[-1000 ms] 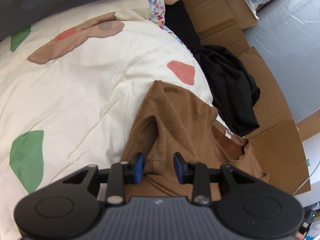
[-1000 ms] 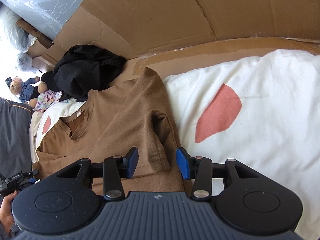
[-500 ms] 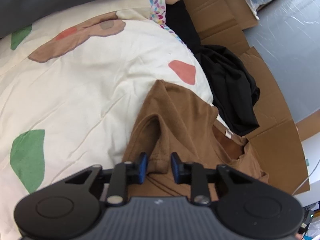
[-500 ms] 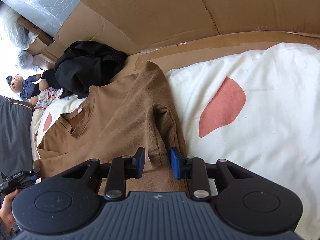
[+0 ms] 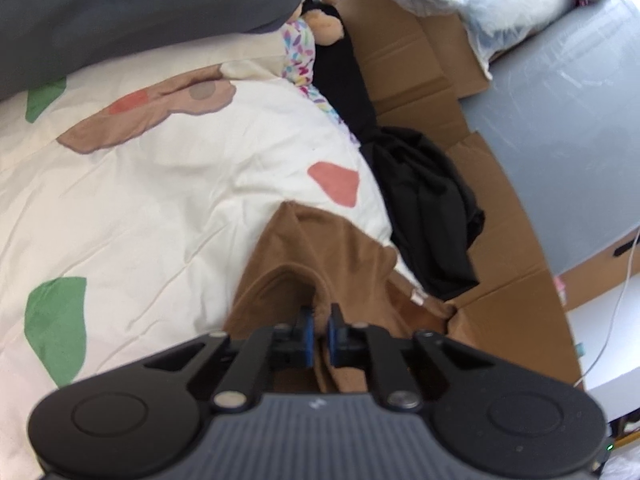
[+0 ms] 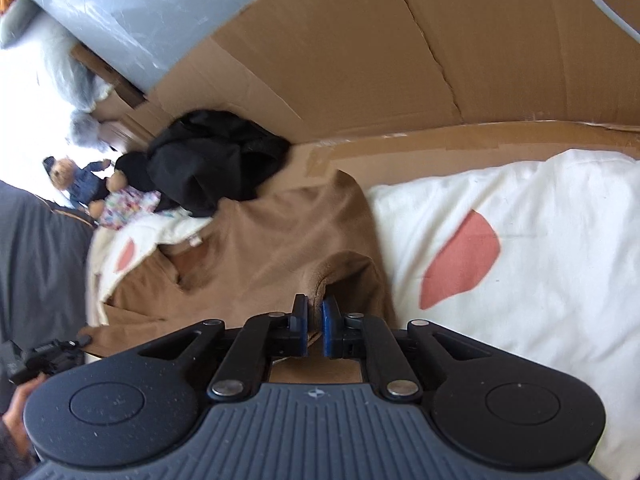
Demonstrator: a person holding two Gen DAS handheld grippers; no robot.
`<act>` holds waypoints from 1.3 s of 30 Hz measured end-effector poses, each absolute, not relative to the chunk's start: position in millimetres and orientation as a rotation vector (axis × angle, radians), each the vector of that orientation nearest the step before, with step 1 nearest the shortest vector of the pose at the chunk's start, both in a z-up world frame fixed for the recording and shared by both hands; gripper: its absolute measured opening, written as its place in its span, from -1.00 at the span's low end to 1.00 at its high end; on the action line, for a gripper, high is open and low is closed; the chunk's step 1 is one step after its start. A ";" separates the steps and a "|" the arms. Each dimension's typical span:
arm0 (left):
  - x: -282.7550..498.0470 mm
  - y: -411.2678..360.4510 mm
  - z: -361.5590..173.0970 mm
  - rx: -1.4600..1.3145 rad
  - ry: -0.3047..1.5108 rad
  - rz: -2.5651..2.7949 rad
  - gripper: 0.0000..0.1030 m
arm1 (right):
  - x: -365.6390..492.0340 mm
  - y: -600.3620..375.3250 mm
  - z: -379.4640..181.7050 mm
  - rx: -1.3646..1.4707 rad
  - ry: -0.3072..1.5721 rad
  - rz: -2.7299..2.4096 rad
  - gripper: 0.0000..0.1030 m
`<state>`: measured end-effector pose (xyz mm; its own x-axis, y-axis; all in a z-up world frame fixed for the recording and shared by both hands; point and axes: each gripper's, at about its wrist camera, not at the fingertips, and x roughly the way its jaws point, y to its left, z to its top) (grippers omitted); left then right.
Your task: Fold clothes
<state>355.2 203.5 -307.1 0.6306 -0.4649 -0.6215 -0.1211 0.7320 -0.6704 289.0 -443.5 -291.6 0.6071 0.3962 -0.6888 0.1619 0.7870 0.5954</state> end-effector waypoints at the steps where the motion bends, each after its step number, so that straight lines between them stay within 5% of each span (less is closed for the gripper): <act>1: 354.8 205.4 -307.0 -0.768 0.882 -0.216 -0.87 | 288.8 -443.6 -290.6 0.693 0.919 0.150 -0.87; 18: 393.5 226.1 -303.5 -0.958 0.759 -0.155 -0.90 | 337.2 -463.8 -281.0 0.773 0.754 0.037 -0.88; 39: 454.9 224.2 -337.9 -0.949 0.765 -0.028 -0.91 | 411.7 -464.3 -333.4 0.758 0.788 -0.062 -0.89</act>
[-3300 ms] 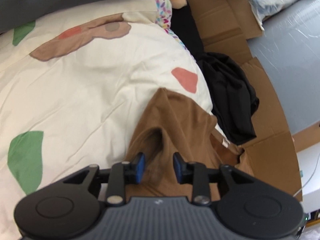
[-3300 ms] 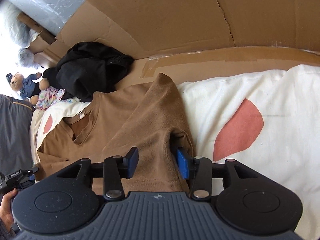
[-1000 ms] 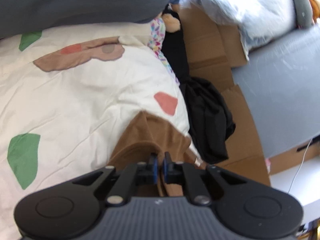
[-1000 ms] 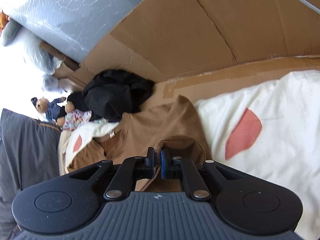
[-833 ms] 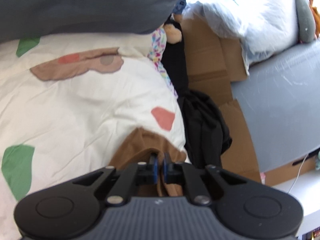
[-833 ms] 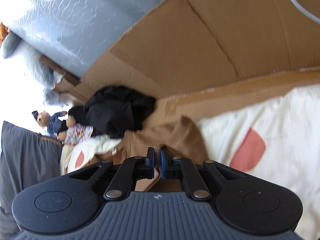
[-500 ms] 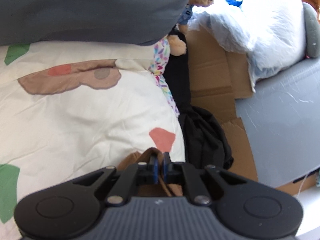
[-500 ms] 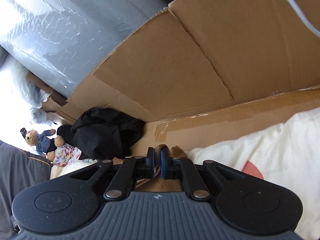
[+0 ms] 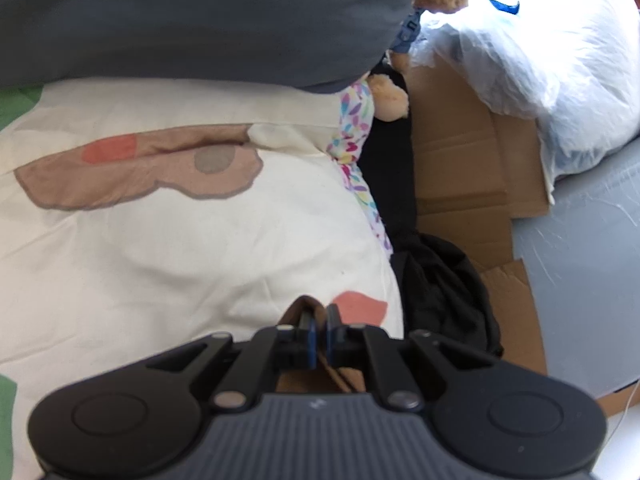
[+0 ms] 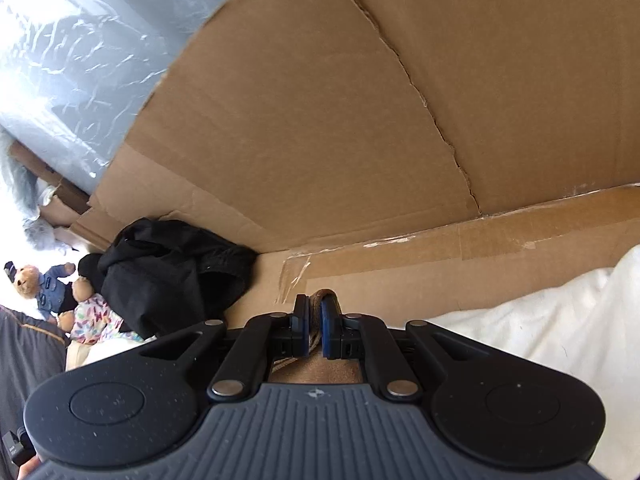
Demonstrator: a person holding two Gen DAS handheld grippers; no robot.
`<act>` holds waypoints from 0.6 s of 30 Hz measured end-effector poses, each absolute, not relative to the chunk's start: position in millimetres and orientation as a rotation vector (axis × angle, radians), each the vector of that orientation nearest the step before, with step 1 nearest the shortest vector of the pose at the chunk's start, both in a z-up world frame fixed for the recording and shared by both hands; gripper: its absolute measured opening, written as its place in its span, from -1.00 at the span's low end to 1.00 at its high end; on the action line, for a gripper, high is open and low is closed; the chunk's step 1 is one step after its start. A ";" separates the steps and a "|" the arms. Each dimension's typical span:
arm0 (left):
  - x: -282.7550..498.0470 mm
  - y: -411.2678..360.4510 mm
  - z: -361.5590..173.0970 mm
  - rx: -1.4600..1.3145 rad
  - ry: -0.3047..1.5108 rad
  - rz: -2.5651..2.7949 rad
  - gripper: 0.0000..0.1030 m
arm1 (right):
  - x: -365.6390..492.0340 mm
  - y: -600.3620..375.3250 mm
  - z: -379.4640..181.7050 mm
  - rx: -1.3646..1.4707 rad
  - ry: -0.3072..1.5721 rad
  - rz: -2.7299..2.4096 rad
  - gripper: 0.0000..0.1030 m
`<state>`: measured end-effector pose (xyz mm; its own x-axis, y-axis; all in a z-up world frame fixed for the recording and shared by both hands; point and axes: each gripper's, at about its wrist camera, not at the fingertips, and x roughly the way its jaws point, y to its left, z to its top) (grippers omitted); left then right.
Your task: Fold clothes
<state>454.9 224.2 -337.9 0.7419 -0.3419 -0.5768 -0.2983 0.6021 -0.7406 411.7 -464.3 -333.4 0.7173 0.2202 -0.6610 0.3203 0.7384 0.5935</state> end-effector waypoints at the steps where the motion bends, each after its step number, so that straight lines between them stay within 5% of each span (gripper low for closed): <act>1: 456.6 223.3 -339.0 -0.944 0.766 -0.024 -0.91 | 413.5 -464.9 -335.7 0.760 0.790 -0.067 -0.89; 11: 464.1 223.6 -340.8 -0.974 0.765 -0.023 -0.87 | 422.9 -467.5 -345.4 0.809 0.765 -0.054 -0.85; 12: 463.7 224.9 -339.5 -0.976 0.750 -0.017 -0.70 | 421.8 -468.4 -343.6 0.819 0.741 -0.049 -0.82; 13: 462.1 228.0 -334.1 -0.962 0.713 -0.004 -0.53 | 421.0 -469.5 -341.8 0.824 0.723 -0.048 -0.70; 16: 461.9 232.1 -326.1 -0.927 0.687 -0.006 -0.50 | 417.4 -475.7 -332.2 0.812 0.659 -0.051 -0.31; 18: 462.0 232.7 -320.9 -0.876 0.694 -0.023 -0.49 | 415.4 -480.6 -327.5 0.801 0.645 -0.045 -0.30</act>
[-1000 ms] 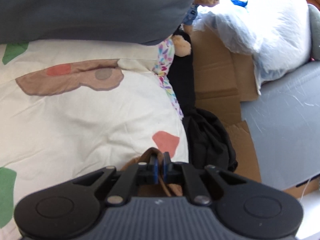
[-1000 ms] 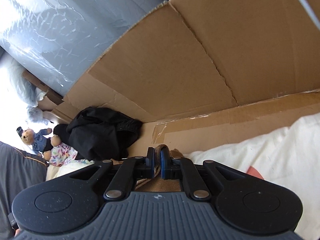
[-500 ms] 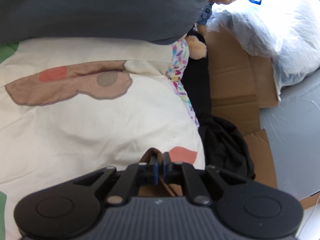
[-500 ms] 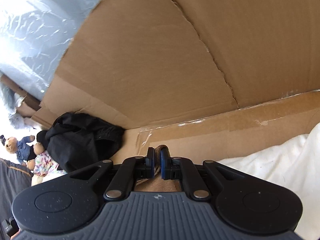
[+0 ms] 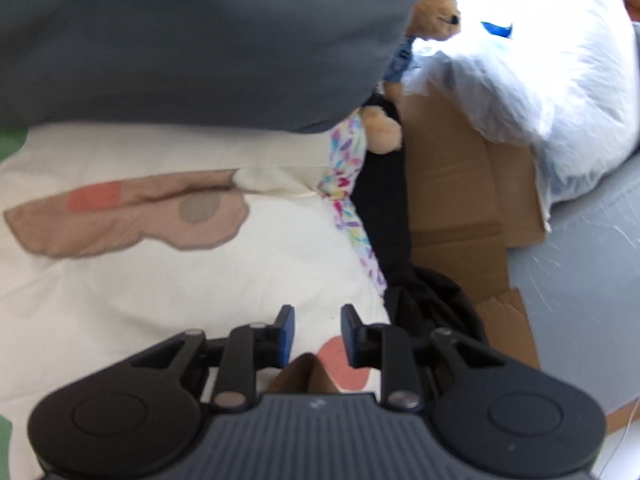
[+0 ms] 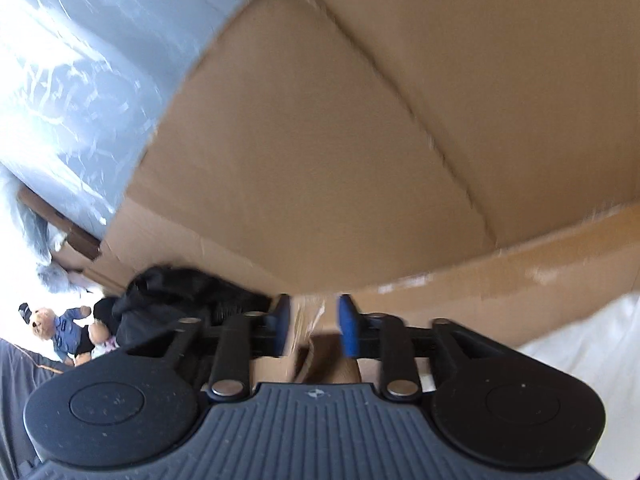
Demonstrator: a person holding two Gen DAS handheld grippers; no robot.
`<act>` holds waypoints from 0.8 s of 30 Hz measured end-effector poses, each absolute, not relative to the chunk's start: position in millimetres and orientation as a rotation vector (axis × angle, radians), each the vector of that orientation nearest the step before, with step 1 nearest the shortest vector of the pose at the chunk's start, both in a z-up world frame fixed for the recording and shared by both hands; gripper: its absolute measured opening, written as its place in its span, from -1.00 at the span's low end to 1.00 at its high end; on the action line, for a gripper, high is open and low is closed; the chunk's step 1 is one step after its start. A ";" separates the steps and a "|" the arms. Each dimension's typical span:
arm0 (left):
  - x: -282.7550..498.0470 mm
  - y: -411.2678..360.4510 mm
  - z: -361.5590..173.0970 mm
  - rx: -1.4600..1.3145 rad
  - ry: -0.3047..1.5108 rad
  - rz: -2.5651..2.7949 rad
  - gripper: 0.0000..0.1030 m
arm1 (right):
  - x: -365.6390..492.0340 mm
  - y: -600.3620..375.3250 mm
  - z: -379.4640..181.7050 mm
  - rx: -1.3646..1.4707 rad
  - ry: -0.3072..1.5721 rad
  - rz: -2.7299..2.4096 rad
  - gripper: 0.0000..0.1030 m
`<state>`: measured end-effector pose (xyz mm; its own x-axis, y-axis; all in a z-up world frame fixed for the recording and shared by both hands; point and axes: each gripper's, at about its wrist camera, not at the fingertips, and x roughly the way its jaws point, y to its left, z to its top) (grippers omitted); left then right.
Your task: Fold clothes
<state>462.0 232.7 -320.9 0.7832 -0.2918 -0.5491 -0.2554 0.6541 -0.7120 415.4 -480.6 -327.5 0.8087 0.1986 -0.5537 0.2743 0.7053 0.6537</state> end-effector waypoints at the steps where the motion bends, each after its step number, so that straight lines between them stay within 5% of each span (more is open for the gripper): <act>1: 460.5 232.3 -318.8 -0.843 0.694 -0.020 -0.49 | 415.2 -481.3 -326.6 0.791 0.647 -0.045 -0.29; 9: 448.6 235.7 -322.0 -0.692 0.738 -0.011 -0.49 | 406.3 -480.9 -333.8 0.628 0.733 -0.065 -0.27; 13: 445.7 228.0 -325.4 -0.580 0.761 -0.042 -0.27 | 402.3 -480.5 -340.4 0.577 0.779 -0.055 -0.20; 24: 457.4 191.4 -326.8 -0.329 0.790 -0.132 -0.14 | 414.6 -457.5 -349.3 0.400 0.855 -0.025 0.11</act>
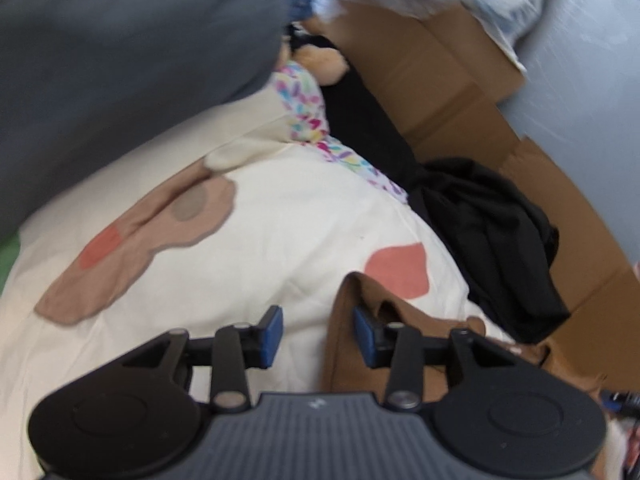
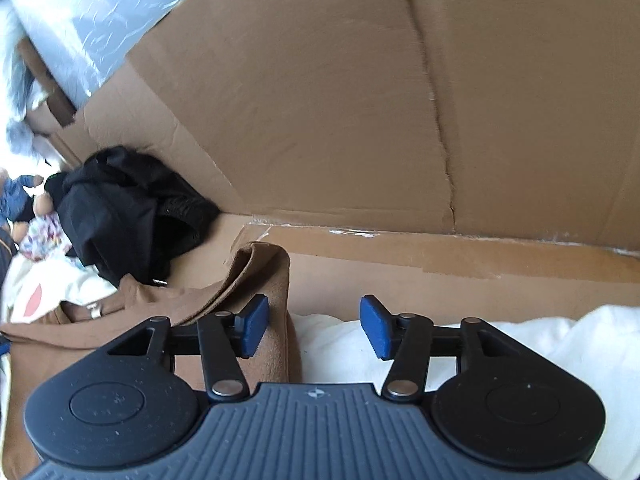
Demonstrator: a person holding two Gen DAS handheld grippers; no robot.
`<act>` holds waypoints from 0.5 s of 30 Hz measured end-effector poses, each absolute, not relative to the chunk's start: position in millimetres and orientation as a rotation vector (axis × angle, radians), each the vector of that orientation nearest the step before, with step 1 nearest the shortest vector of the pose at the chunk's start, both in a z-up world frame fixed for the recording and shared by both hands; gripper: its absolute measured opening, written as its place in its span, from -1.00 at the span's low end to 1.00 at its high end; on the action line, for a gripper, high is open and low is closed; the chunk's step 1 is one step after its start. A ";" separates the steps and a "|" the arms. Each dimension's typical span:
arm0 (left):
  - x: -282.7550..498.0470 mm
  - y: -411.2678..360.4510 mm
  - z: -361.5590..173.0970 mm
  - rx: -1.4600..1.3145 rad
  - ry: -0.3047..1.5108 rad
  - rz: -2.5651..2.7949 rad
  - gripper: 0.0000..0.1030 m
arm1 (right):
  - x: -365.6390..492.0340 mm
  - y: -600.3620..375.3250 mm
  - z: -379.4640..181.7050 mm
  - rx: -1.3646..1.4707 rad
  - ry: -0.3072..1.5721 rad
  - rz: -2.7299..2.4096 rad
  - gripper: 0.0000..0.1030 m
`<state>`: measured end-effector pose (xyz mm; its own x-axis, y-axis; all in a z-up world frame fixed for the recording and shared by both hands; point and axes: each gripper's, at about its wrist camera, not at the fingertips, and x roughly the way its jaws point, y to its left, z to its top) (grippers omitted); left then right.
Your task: Fold clothes
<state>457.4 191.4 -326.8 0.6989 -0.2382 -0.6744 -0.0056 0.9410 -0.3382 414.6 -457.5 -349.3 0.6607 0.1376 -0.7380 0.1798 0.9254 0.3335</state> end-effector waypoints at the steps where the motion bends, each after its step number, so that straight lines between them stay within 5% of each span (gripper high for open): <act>1: 459.5 186.1 -326.4 -0.291 0.790 -0.137 -0.14 | 416.2 -455.8 -349.3 0.394 0.858 -0.026 0.12; 15: 483.6 167.9 -337.3 -0.287 0.738 -0.236 -0.19 | 448.1 -441.0 -355.4 0.402 0.832 0.055 0.21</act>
<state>483.6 167.9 -337.3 0.7162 -0.3103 -0.6251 0.1104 0.9348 -0.3376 448.1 -441.0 -355.4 0.6767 0.2032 -0.7076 0.1082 0.9233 0.3686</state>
